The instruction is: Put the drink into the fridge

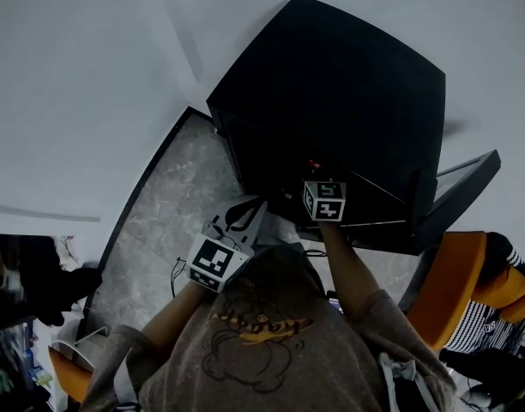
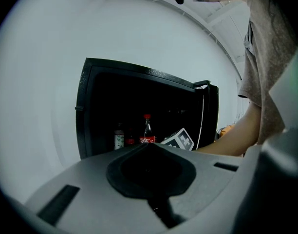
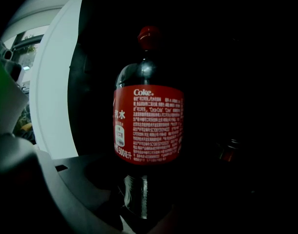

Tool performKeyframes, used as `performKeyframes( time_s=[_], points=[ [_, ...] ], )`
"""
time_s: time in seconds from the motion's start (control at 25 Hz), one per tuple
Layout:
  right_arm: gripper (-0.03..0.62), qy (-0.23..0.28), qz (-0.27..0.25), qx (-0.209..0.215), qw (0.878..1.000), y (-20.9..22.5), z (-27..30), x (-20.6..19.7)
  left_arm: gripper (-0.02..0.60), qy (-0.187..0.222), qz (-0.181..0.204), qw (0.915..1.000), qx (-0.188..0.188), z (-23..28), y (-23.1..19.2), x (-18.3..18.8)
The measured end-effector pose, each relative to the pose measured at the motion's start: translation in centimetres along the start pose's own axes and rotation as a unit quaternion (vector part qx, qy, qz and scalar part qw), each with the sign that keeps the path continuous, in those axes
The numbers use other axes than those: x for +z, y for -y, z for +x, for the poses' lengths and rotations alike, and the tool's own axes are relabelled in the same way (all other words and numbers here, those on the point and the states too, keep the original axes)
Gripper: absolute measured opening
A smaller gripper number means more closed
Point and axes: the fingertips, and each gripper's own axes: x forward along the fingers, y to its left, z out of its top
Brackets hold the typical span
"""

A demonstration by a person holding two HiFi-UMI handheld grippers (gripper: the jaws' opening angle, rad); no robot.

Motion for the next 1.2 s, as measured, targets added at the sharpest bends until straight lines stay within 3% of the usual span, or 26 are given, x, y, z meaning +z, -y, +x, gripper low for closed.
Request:
performKeyframes(
  time_s=[0.68, 1.2],
  points=[
    [0.293, 0.038, -0.012, -0.001, 0.999, 0.8, 1.5, -0.4, 0.005, -0.011, -0.001, 0.9999, -0.013, 1.4, -0.2, -1.5],
    [0.293, 0.039, -0.008, 0.001, 0.999, 0.9, 0.5, -1.0, 0.005, -0.012, -0.002, 0.9996, -0.025, 1.8, 0.2, -1.1]
  ],
)
